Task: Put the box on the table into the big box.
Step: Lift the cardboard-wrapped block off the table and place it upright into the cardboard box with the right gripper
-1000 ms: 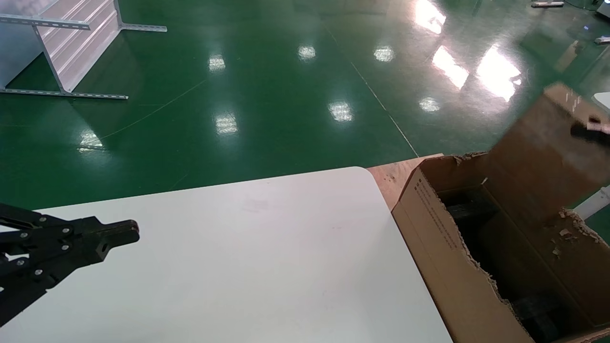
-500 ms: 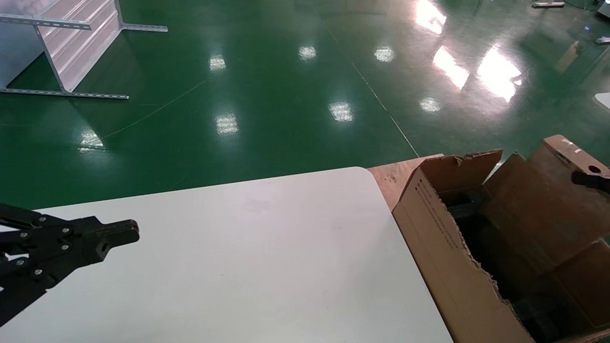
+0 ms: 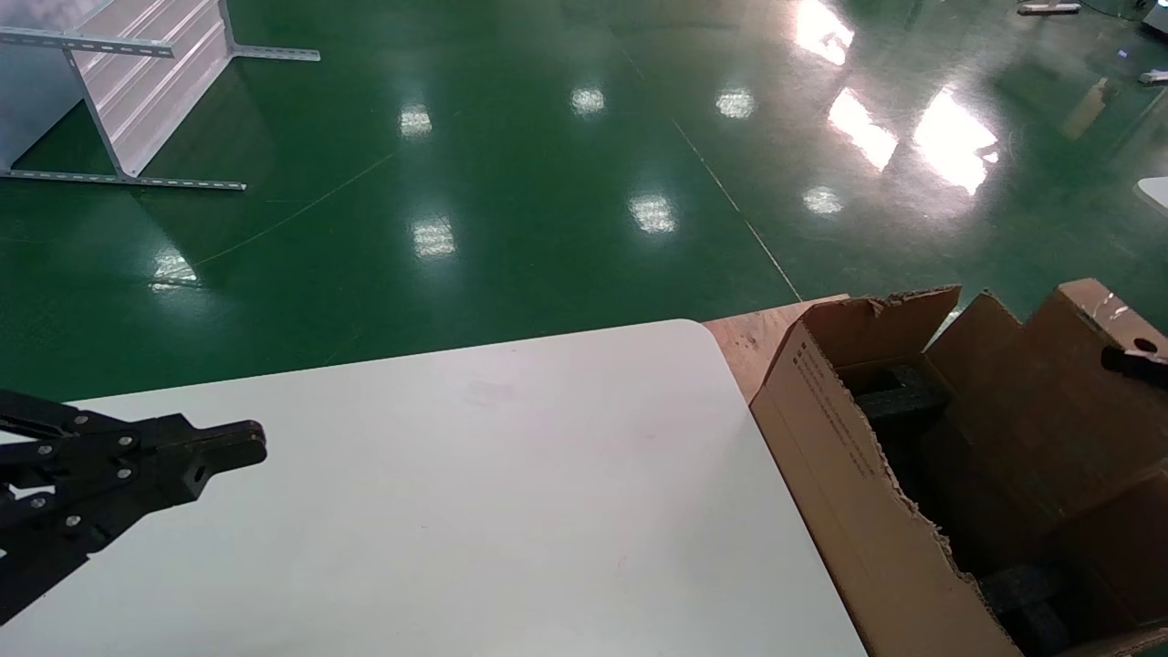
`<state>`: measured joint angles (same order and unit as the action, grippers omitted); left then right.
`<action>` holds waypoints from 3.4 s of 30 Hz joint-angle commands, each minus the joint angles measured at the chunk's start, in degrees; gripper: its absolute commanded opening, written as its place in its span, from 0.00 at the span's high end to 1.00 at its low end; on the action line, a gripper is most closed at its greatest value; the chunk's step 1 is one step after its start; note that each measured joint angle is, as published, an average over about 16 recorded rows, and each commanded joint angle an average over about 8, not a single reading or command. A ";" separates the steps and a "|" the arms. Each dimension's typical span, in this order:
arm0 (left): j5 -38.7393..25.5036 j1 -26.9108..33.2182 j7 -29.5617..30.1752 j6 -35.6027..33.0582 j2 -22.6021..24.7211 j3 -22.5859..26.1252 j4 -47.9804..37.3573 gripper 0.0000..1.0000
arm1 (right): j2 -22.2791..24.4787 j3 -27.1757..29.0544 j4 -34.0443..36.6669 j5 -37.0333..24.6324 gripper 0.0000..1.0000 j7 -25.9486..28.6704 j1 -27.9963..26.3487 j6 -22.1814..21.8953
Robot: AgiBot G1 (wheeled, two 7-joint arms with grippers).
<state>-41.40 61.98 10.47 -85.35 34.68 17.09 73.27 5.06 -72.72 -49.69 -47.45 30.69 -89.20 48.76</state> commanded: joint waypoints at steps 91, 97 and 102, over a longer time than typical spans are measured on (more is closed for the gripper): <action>0.18 0.06 -0.13 0.11 -0.11 0.26 0.00 1.00 | -5.05 -22.38 1.07 28.59 1.00 -18.94 4.64 -13.85; 0.19 0.06 -0.14 0.12 -0.11 0.28 0.00 1.00 | -5.75 -23.27 1.96 29.69 1.00 -19.06 5.57 -13.88; 0.20 0.07 -0.15 0.13 -0.12 0.29 0.00 1.00 | -6.08 -23.87 2.82 30.42 1.00 -18.90 6.23 -13.98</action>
<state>-41.20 62.04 10.33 -85.22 34.56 17.38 73.27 -0.98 -96.50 -46.87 -17.15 11.72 -83.06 34.87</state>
